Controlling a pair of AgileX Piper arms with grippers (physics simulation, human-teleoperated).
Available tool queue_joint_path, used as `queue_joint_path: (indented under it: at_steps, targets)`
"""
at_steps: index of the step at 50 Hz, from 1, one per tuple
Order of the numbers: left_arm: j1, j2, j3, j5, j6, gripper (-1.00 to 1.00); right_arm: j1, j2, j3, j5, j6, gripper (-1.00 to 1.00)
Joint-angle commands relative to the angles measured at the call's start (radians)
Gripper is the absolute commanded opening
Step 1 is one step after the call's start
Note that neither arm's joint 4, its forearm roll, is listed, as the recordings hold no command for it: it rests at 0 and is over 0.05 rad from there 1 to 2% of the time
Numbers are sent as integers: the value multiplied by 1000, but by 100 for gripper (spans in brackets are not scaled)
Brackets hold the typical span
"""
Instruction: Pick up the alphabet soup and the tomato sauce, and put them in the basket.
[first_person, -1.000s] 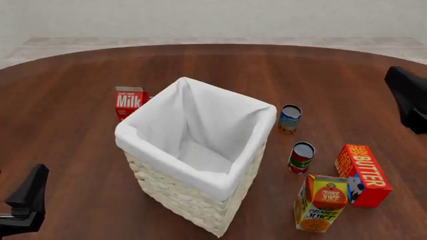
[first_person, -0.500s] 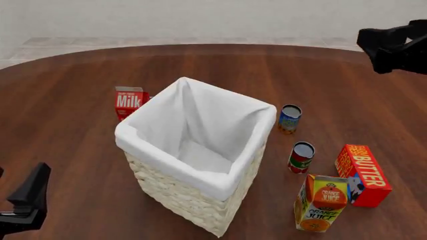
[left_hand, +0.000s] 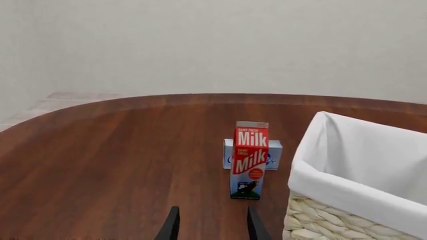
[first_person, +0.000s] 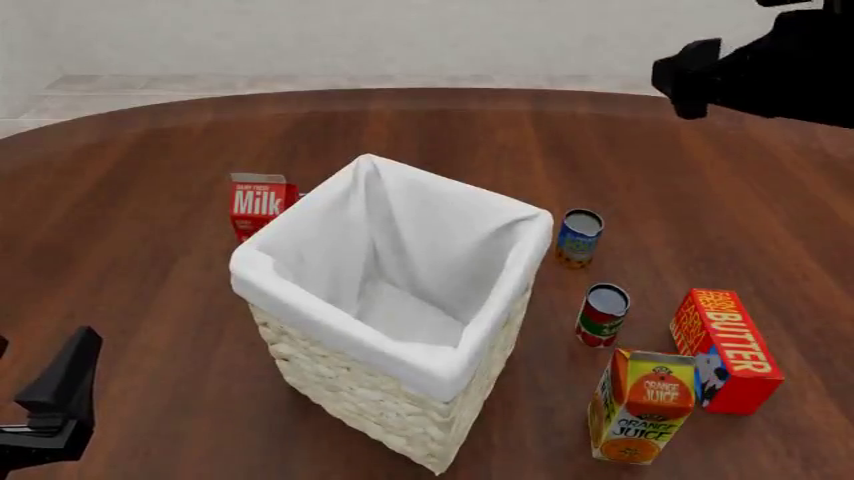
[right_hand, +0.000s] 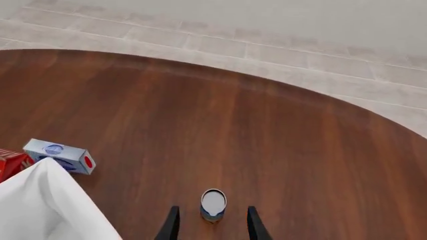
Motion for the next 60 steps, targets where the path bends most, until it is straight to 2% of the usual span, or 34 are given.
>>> queue_joint_path:
  at_steps: [1, 4, 6, 8, 11, 17, 32, 60]
  targets:
    - [2, 9, 0, -9, -5, 100, 9, 128, -68, 3, 12, 100]
    - [1, 9, 0, -8, -6, 100, 15, 145, -80, 8, -6, 100]
    - [1, 12, 0, -11, -6, 100, 38, 156, -96, 22, 52, 100]
    - [1, 40, 0, -39, -9, 100, 44, 214, -133, 34, 81, 100]
    - [2, 51, 0, -50, -10, 100, 26, 248, -153, 32, 52, 100]
    - [3, 69, 0, -69, -14, 100, 39, 284, -175, 45, 66, 100]
    - [2, 16, 0, -15, -17, 100, 27, 381, -174, 25, 76, 100]
    - [-1, 27, 0, -22, -15, 100, -34, 524, -189, -13, 44, 100]
